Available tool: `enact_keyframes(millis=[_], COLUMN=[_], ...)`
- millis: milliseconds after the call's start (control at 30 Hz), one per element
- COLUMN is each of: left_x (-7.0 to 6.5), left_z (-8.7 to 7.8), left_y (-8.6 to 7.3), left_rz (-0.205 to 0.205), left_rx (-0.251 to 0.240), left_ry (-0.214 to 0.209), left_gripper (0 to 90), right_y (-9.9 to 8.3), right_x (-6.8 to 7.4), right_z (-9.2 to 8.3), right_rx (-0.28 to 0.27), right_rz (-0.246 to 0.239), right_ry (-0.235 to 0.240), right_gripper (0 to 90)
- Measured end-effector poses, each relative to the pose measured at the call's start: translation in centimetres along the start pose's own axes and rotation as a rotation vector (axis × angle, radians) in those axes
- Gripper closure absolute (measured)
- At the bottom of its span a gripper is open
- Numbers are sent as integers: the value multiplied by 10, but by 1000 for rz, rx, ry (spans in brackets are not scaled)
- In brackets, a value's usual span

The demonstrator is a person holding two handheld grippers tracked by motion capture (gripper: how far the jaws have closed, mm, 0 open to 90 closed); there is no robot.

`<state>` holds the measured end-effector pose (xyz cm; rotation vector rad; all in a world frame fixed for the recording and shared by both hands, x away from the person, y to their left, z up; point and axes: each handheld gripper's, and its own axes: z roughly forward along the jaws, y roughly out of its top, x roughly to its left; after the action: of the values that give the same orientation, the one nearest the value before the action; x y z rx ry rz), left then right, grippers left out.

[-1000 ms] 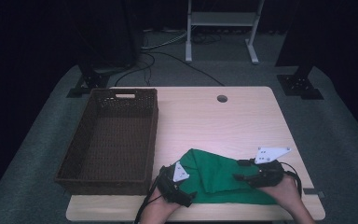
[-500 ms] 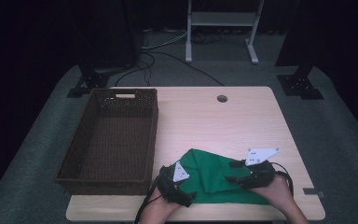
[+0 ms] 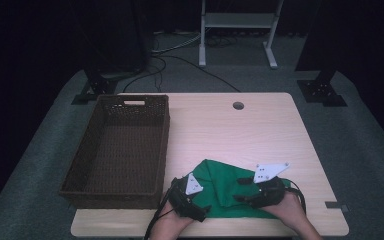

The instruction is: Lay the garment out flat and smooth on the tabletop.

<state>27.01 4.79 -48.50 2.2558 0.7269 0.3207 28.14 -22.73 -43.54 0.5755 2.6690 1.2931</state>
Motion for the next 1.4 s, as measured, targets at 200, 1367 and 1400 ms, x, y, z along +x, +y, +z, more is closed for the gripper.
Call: enact_keyframes(millis=[200, 1367, 1400], left_x=[0, 0, 0], left_z=[0, 0, 0], left_y=[0, 0, 0], left_rz=[0, 3, 3], left_rx=[0, 3, 3], left_ry=[0, 0, 0], left_gripper=[0, 0, 0], right_y=[0, 1, 1], right_x=[8, 30, 30], right_z=[6, 52, 54], right_rx=[1, 76, 81], right_rz=[-1, -51, -51], right_ry=[11, 28, 25], right_gripper=[398, 398, 408])
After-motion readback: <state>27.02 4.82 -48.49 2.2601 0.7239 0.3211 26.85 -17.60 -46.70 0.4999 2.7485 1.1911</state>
